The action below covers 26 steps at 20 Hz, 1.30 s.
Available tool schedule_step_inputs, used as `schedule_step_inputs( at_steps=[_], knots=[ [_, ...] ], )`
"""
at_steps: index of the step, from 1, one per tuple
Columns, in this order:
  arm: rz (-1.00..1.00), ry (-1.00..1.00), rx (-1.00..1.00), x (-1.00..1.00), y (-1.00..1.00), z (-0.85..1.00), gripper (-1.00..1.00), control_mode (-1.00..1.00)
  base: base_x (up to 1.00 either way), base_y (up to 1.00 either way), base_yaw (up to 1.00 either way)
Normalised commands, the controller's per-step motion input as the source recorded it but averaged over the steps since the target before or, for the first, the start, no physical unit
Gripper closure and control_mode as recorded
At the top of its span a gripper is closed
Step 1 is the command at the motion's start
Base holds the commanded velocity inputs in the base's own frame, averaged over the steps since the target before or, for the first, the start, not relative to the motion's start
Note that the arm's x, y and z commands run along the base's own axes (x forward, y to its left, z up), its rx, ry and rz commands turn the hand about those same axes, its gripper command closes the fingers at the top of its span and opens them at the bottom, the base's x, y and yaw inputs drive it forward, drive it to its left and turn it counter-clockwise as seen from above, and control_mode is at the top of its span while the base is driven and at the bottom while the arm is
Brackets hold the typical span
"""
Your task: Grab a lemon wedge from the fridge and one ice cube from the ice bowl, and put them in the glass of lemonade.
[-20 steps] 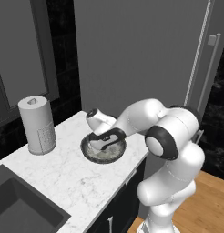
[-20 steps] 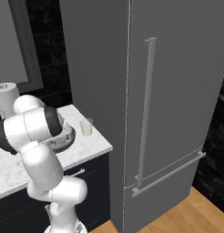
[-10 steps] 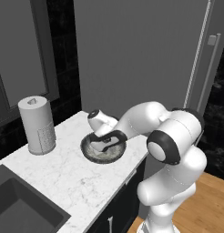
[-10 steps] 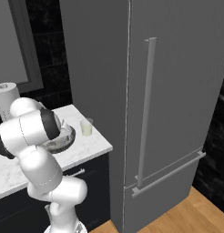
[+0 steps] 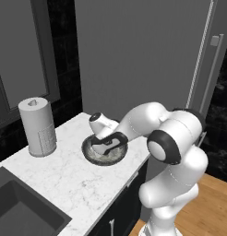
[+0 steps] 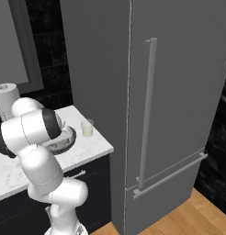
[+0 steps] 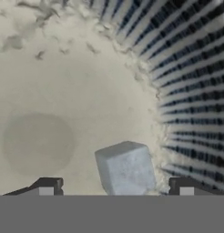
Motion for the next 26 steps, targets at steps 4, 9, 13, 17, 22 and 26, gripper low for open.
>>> schedule_step_inputs(
  at_steps=[4, 9, 13, 17, 22, 26],
  knots=[
    [0.0, 0.0, 0.0, 0.04, -0.08, -0.26, -1.0, -1.0, 0.0, 0.0, 0.0],
    [0.0, 0.0, 0.0, 0.0, -0.13, -0.34, -1.0, -1.0, 0.0, 0.0, 0.0],
    [0.0, 0.0, -0.01, 0.0, -0.11, -0.37, 1.0, -1.0, 0.0, 0.0, 0.0],
    [0.0, 0.0, 0.0, 0.0, -0.01, -0.15, 1.0, -1.0, 0.0, 0.0, 0.0],
    [0.0, 0.03, 0.0, -0.11, -0.06, -0.16, 1.0, -1.0, 0.0, 0.0, 0.0],
    [0.0, 0.01, 0.0, -0.03, 0.0, -0.14, 1.0, -1.0, 0.0, 0.0, 0.0]
  ],
)
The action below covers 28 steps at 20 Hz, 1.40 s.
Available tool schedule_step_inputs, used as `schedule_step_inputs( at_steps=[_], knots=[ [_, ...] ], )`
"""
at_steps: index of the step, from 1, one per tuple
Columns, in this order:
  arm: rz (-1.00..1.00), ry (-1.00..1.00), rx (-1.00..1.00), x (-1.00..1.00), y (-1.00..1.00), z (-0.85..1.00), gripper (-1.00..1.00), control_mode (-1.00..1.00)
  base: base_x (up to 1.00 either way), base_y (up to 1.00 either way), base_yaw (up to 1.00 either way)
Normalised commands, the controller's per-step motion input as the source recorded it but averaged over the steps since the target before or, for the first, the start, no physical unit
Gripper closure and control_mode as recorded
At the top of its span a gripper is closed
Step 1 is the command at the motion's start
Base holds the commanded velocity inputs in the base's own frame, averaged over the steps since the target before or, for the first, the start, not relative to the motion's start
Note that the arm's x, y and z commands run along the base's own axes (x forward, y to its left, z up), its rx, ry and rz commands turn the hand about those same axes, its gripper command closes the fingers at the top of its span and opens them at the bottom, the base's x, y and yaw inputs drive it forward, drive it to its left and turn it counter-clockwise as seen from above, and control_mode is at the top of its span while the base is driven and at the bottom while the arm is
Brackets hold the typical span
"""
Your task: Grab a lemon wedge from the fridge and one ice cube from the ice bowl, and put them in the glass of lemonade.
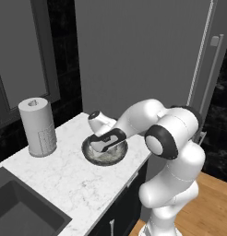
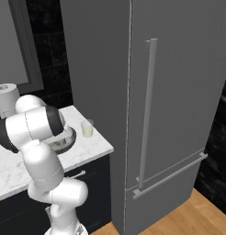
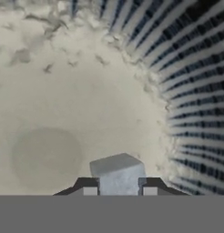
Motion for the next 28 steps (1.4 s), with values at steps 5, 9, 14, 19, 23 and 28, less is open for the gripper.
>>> schedule_step_inputs(
  at_steps=[5, 9, 14, 19, 23, 28],
  knots=[
    [0.0, 0.0, 0.0, 0.0, 0.0, 0.0, 1.0, -1.0, 0.0, 0.0, 0.0],
    [0.0, 0.0, 0.0, -0.16, 0.0, 0.04, 1.0, -1.0, 0.0, 0.0, 0.0],
    [0.0, -0.12, 0.0, -0.37, 0.0, 0.47, 1.0, -1.0, 0.0, 0.0, 0.0],
    [0.0, -0.24, 0.0, -0.36, 0.0, 0.62, 1.0, -1.0, 0.0, 0.0, 0.0],
    [0.0, -0.25, 0.0, -0.37, 0.0, 0.57, 1.0, -1.0, 0.0, 0.0, 0.0],
    [-0.02, -0.19, 0.04, -0.32, -0.17, 0.63, 1.0, -1.0, 0.0, 0.0, 0.0]
  ],
)
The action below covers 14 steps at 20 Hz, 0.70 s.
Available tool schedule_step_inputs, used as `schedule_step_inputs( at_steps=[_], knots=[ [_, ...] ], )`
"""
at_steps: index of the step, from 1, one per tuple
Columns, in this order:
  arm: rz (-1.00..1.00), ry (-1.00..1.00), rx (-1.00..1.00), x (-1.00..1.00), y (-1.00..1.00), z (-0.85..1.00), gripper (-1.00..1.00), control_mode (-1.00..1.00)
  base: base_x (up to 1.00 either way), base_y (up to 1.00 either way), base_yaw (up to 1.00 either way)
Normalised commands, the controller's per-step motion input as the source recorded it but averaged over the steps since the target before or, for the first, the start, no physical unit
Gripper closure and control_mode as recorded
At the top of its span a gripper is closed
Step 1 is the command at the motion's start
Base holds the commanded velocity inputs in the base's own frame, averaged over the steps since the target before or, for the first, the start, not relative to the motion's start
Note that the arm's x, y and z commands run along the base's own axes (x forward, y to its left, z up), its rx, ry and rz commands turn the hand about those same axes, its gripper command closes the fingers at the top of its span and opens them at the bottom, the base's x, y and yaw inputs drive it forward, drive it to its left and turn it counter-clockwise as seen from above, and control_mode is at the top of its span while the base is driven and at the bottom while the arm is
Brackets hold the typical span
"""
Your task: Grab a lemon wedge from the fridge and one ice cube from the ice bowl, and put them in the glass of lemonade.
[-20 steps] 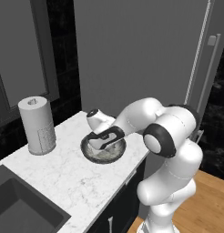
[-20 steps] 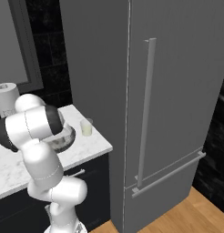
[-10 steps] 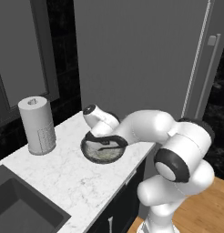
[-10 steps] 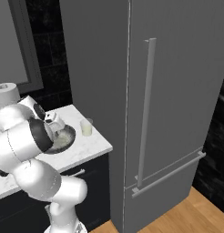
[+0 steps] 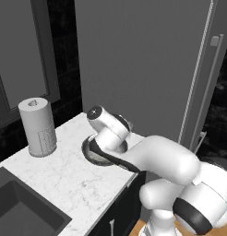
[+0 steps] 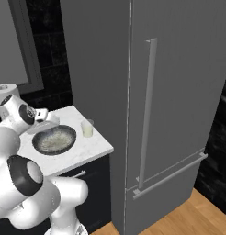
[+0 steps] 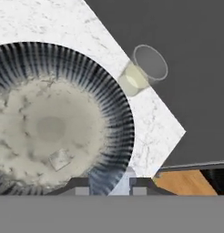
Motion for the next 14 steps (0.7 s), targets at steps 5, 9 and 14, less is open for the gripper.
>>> schedule_step_inputs(
  at_steps=[5, 9, 14],
  knots=[
    [-0.08, -0.09, 0.16, -0.16, -0.37, 0.68, 1.0, -1.0, 0.0, 0.0, 0.0],
    [-0.12, -0.07, 0.18, -0.08, -0.39, 0.59, 1.0, -1.0, 0.0, 0.0, 0.0],
    [-0.18, -0.01, 0.14, 0.0, -0.33, 0.45, 1.0, -1.0, 0.0, 0.0, 0.0]
  ],
)
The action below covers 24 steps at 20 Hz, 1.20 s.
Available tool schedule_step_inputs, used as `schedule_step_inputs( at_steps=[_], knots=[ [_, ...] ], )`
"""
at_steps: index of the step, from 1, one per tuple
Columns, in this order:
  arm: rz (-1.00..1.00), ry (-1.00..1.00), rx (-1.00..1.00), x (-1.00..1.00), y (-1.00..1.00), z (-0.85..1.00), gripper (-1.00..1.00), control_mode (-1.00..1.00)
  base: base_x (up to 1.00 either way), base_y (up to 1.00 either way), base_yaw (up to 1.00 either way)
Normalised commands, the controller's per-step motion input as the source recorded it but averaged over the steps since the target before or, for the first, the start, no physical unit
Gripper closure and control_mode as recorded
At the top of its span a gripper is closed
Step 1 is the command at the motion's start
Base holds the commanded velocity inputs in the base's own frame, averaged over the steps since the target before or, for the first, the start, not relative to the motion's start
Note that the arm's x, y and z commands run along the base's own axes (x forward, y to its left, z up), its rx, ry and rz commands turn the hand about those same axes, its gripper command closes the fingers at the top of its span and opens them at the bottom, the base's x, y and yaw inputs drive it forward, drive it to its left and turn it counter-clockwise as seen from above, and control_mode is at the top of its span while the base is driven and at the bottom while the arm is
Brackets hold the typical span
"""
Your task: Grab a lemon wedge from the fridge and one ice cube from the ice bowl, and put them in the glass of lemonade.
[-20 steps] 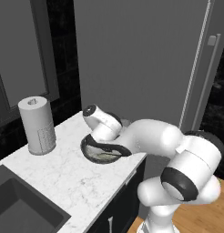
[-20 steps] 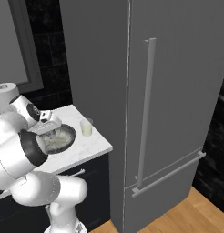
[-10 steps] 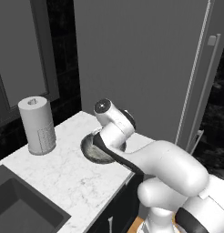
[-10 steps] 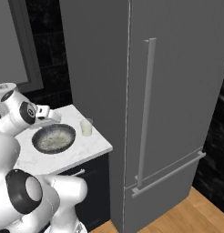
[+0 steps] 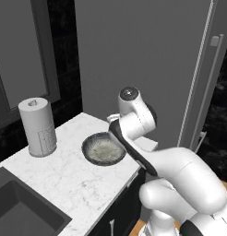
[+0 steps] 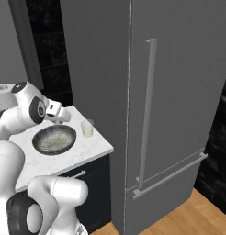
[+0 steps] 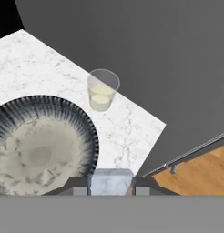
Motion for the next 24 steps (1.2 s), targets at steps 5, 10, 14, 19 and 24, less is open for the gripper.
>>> schedule_step_inputs(
  at_steps=[5, 10, 14, 19, 24],
  knots=[
    [-0.17, 0.0, 0.12, 0.14, -0.34, 0.17, 1.0, -1.0, 0.0, 0.0, 0.0],
    [-0.16, 0.01, 0.02, 0.38, -0.14, -0.06, 1.0, -1.0, 0.0, 0.0, 0.0],
    [-0.22, 0.0, 0.0, 0.41, -0.05, -0.09, 1.0, -1.0, 0.0, 0.0, 0.0],
    [-0.18, 0.06, 0.05, 0.35, -0.13, -0.02, 1.0, -1.0, 0.0, 0.0, 0.0],
    [-0.11, 0.08, 0.06, 0.34, -0.04, -0.19, 1.0, -1.0, 0.0, 0.0, 0.0]
  ],
)
